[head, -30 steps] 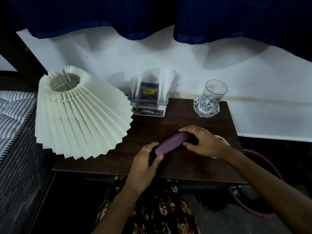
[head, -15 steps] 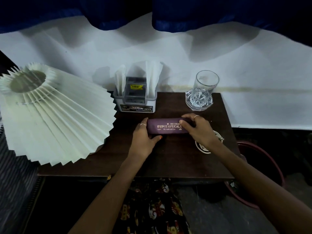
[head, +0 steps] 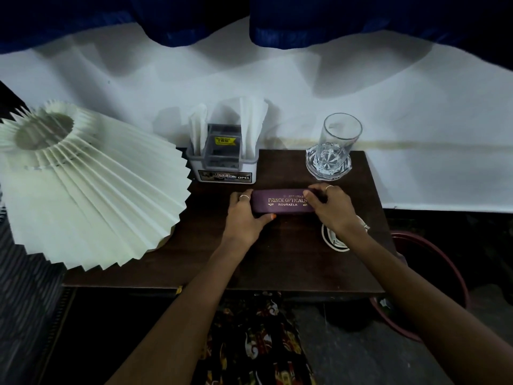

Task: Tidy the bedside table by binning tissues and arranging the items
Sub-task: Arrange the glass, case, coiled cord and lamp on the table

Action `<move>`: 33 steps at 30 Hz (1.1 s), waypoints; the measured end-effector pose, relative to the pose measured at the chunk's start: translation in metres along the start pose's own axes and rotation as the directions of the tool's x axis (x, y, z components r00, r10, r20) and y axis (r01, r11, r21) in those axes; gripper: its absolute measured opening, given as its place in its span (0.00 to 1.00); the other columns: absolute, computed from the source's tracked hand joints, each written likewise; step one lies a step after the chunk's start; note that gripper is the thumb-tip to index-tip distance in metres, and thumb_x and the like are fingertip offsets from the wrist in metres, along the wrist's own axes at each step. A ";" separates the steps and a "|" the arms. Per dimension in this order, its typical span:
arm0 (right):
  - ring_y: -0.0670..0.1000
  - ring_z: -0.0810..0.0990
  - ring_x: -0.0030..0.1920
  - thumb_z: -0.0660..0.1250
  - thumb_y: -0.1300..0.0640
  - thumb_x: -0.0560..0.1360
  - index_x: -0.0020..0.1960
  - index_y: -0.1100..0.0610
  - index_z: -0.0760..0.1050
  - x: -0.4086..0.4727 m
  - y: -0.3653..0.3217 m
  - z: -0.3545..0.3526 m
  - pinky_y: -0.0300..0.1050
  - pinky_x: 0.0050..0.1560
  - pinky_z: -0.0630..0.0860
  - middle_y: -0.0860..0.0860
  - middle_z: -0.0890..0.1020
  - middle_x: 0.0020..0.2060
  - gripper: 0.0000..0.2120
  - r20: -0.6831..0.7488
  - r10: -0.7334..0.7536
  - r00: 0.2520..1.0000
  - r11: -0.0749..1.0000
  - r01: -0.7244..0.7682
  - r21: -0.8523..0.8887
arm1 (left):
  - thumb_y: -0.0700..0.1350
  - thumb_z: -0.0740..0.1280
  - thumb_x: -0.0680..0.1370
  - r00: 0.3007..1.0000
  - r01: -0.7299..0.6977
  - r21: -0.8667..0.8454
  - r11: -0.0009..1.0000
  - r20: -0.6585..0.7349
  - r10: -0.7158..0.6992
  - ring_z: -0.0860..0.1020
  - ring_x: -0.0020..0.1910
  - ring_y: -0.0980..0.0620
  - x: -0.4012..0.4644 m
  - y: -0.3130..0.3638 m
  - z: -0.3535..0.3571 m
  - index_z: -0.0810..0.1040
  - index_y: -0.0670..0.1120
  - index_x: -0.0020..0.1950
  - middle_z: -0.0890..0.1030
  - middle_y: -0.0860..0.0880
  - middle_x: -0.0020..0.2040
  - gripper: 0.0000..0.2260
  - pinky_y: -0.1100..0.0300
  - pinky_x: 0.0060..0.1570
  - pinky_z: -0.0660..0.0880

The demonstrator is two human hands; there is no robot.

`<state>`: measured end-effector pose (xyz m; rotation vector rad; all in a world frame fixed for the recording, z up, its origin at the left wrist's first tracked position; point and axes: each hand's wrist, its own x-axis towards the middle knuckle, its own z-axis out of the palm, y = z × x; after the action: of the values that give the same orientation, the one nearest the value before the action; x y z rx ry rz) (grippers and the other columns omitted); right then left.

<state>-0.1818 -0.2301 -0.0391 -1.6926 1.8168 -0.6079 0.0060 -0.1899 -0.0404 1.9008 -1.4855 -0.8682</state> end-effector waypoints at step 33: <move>0.57 0.70 0.69 0.70 0.49 0.72 0.72 0.57 0.62 0.015 -0.102 0.048 0.53 0.70 0.65 0.56 0.73 0.69 0.33 0.189 -0.092 0.978 0.996 0.090 0.017 | 0.69 0.64 0.65 0.950 0.154 -0.560 0.814 -0.141 -0.277 0.64 0.72 0.44 0.025 -0.001 -0.055 0.53 0.54 0.75 0.64 0.46 0.74 0.44 0.46 0.71 0.61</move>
<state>-0.0753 -0.2519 -0.0064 -1.7723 1.6091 -0.4730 0.0536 -0.2117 -0.0108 1.6738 -0.7798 -1.0173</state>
